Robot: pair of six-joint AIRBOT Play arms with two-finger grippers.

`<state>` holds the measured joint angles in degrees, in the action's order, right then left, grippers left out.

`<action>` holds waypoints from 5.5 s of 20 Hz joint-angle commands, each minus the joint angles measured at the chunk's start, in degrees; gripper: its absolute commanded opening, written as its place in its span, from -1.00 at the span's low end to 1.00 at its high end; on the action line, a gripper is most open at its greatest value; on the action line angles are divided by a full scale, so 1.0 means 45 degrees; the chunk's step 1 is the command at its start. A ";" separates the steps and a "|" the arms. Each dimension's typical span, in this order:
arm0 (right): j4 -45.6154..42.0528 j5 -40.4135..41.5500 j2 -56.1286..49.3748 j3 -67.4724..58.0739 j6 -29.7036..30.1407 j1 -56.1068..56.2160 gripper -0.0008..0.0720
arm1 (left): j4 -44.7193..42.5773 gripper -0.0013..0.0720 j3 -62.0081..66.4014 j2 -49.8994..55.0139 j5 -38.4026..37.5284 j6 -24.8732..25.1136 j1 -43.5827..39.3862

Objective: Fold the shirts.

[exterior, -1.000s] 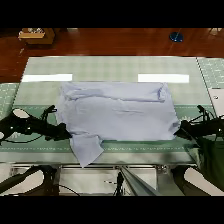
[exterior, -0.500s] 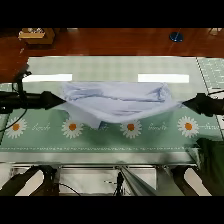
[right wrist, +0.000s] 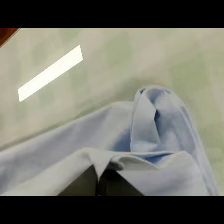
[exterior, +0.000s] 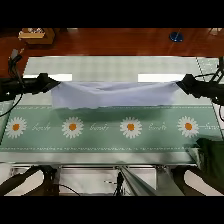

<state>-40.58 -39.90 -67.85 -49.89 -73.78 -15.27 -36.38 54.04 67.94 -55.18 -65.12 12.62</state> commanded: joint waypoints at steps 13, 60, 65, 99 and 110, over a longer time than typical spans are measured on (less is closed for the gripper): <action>-0.1156 0.2312 -0.4362 -0.2375 -0.0379 0.1447 -0.92 | 0.0010 -0.88 0.3186 0.5935 0.0355 -0.0010 -0.0374; -0.0597 -0.5673 0.3691 -0.2550 -0.1341 0.0180 -0.92 | 0.4143 -0.82 0.4342 0.4925 -0.3109 -0.0010 -0.5037; -0.1030 -0.6873 0.5251 -0.2550 -0.1967 0.0180 -0.92 | 0.4197 -0.87 0.4342 0.5158 -0.1180 -0.0019 -0.8485; -0.0656 0.1695 -0.2861 -0.2535 -0.3555 1.1516 -0.91 | 0.5858 -0.88 0.4342 -0.3356 -0.4930 0.0078 0.2982; -0.2637 -0.3254 -0.0704 -0.2535 -0.2871 0.7295 0.38 | 0.4114 -0.88 0.4323 -0.3434 -0.4692 0.0083 0.2744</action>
<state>-43.77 -43.75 -76.79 -61.30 -86.61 26.20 -16.38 73.47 52.34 -76.69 -64.75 24.82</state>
